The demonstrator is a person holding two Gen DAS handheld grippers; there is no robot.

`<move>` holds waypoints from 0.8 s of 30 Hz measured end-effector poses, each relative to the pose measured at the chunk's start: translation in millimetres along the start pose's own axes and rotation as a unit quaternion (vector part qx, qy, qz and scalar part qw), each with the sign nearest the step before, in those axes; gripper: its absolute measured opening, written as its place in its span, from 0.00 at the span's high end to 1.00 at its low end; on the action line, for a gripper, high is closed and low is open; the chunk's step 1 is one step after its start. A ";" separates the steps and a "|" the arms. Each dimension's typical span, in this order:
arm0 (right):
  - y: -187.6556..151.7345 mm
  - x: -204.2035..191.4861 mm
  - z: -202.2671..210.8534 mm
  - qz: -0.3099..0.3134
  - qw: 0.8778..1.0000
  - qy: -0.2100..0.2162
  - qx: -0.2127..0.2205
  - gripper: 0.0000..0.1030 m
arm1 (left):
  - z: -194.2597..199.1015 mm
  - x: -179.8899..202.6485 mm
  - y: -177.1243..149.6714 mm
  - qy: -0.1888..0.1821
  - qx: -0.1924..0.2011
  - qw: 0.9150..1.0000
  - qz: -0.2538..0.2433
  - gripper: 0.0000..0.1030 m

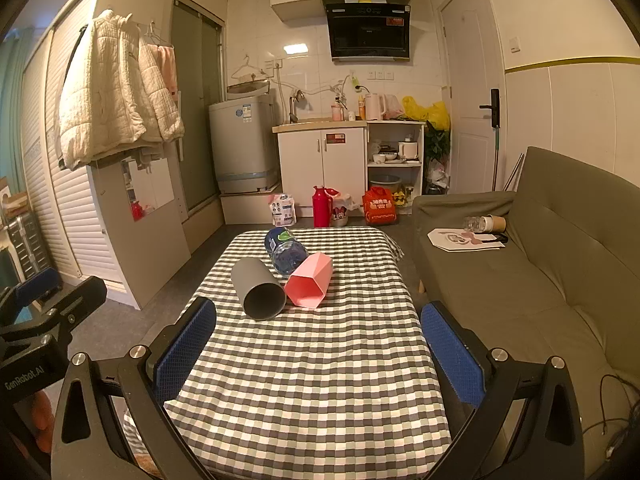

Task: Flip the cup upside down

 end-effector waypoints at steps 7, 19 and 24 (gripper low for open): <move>-0.2 0.0 -0.1 0.000 1.000 0.000 0.000 0.00 | -2.3 3.8 -3.6 0.001 -0.003 1.000 -0.001 0.00; -1.1 0.3 -1.2 0.000 1.000 0.000 -0.001 0.00 | -3.3 5.3 -4.7 0.000 -0.003 1.000 -0.002 0.00; -1.2 0.3 -1.4 -0.001 1.000 0.001 -0.002 0.00 | -3.2 5.2 -4.1 0.001 -0.003 1.000 -0.002 0.00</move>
Point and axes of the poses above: each gripper's, at about its wrist camera, not at the fingertips, and z roughly against the way its jaws point, x to its right, y to its top, the point moved 10 cm from there along -z, roughly the way its jaws point, and after that the axes turned 1 degree about -z, right-handed, at the moved point
